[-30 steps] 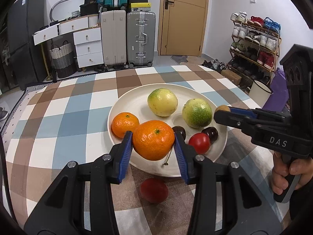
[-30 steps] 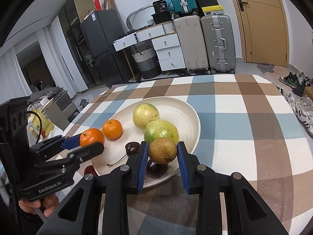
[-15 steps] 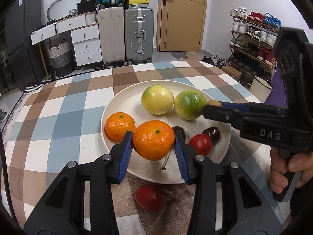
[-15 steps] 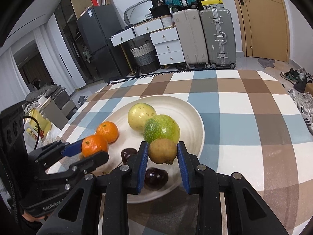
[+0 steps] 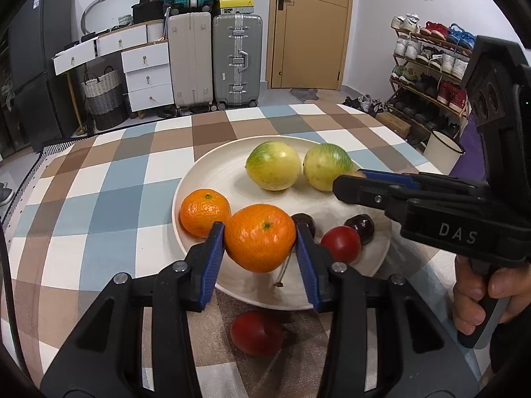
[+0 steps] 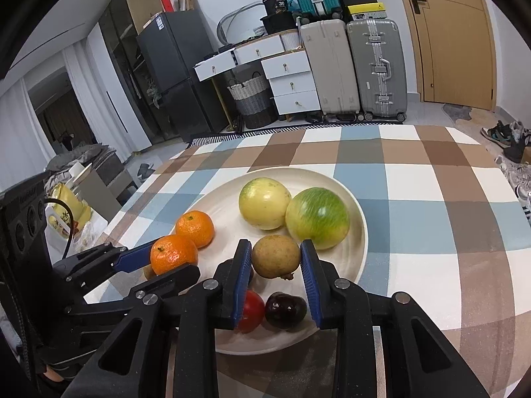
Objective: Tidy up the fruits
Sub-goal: 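Open both tools to release the mandarin and brown fruit onto the plate, then grasp the last red tomato with the right tool while the left tool grasps a small brown fruit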
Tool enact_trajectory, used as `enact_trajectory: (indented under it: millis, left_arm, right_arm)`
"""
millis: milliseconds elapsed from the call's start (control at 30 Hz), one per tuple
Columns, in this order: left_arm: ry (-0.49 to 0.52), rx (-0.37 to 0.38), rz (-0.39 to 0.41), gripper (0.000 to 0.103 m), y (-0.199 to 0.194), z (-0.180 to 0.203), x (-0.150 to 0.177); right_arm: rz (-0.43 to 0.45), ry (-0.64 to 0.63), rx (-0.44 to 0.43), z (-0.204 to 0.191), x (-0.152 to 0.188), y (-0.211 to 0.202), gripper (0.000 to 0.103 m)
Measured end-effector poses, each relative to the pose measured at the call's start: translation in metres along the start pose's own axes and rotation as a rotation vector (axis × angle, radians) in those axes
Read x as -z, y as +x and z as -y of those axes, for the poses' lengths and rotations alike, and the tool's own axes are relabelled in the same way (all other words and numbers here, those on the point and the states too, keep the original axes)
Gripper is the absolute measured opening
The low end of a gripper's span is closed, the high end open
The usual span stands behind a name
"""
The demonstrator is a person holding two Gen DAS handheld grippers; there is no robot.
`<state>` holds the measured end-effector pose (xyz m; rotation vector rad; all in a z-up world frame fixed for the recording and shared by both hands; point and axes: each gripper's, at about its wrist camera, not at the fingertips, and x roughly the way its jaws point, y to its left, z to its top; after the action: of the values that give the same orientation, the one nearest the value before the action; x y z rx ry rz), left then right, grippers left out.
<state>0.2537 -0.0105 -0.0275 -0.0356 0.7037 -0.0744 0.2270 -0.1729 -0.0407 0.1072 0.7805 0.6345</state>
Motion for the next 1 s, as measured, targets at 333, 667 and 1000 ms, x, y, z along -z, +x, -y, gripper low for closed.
enact_trajectory:
  millis: [333, 667, 1000]
  left_arm:
    - [-0.015, -0.040, 0.064, 0.084, -0.032, -0.006, 0.004]
    - [-0.036, -0.077, 0.093, 0.103, -0.068, -0.030, 0.023]
    - [-0.079, -0.092, 0.084, 0.103, -0.081, -0.051, 0.031]
  right_arm:
    - [0.070, -0.020, 0.034, 0.000, 0.012, -0.031, 0.086]
    - [0.114, 0.011, 0.049, 0.003, 0.014, -0.047, 0.102]
    - [0.050, 0.027, -0.010, -0.008, 0.023, -0.049, 0.102]
